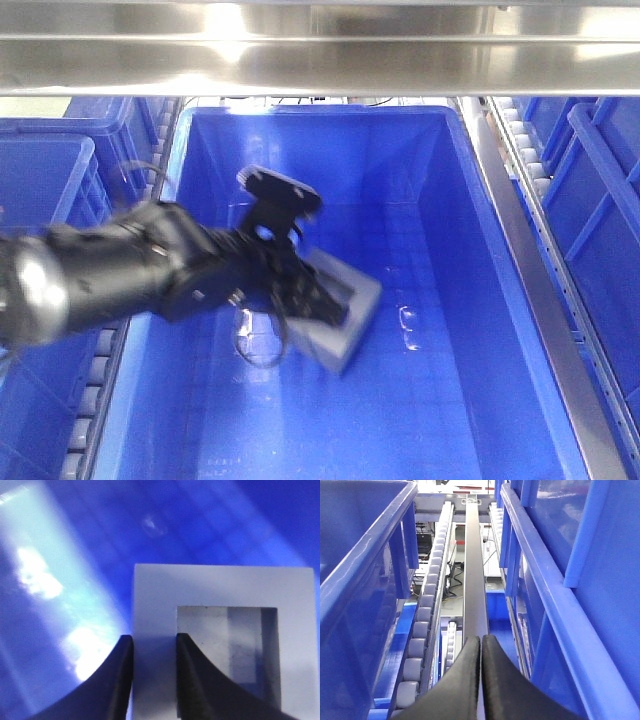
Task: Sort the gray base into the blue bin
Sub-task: 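Lower the held gray block into the blue bin with the left gripper, then open the left gripper and lift it away from the block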
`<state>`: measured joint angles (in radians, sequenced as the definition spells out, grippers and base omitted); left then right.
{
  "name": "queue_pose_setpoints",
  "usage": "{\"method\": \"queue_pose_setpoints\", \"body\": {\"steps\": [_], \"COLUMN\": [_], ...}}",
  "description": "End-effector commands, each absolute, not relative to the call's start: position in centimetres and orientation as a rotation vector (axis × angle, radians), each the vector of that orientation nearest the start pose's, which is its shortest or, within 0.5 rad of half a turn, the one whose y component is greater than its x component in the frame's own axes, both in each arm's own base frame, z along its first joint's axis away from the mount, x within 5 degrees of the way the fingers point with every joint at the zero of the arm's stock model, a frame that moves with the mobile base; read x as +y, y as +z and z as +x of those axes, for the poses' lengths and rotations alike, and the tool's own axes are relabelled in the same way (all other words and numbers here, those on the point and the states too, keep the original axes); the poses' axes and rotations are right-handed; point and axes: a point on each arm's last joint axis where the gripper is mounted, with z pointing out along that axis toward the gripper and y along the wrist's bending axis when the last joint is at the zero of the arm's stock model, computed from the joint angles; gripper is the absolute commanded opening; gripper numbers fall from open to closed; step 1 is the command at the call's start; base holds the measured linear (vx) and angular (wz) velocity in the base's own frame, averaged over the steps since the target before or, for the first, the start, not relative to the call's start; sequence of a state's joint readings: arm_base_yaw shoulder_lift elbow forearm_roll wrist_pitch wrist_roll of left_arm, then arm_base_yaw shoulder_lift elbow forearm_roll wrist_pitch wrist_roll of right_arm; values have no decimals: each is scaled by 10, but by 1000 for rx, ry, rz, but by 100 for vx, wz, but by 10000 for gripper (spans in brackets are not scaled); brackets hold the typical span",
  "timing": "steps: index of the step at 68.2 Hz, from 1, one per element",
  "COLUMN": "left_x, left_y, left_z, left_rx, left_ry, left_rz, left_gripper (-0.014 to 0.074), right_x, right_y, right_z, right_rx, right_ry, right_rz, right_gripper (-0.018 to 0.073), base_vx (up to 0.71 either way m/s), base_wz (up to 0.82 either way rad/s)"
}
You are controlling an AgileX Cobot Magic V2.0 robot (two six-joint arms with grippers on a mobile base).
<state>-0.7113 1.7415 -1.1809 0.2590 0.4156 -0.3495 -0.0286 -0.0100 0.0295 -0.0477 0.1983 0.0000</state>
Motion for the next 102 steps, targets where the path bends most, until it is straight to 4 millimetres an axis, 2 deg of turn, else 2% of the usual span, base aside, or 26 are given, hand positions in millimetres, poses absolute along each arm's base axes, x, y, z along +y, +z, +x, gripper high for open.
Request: {"method": "queue_pose_setpoints", "body": {"steps": [1, 16, 39, 50, 60, 71, 82, 102], "left_x": [-247, -250, -247, -245, -240, -232, -219, -169], "left_y": [258, 253, 252, 254, 268, 293, 305, 318], "left_z": [292, 291, 289, 287, 282, 274, 256, 196], "left_rx": [2239, 2271, 2305, 2311, 2291, 2217, 2108, 1961], "left_ry": [-319, -324, -302, -295, -298, -317, -355, -438], "left_rz": [664, 660, 660, 658, 651, 650, 678, 648], "left_gripper": [10, 74, 302, 365, 364, 364, 356, 353], "right_x": [-2, -2, -2, -2, -2, -2, -2, -2], "right_y": [191, 191, 191, 191, 191, 191, 191, 191], "right_z": [56, 56, 56, 56, 56, 56, 56, 56], "right_rx": [1621, 1620, 1621, 1622, 1622, 1622, 1622, 1622], "right_ry": [-76, -76, -76, -76, -76, -76, -76, -76], "right_rz": [-25, -25, -25, -24, -24, -24, -24, -24], "right_gripper": [-5, -5, -5, -5, -5, -5, -5, -5], "base_vx": [0, 0, 0, 0, 0, 0, 0, 0], "base_wz": [0, 0, 0, 0, 0, 0, 0, 0]}}
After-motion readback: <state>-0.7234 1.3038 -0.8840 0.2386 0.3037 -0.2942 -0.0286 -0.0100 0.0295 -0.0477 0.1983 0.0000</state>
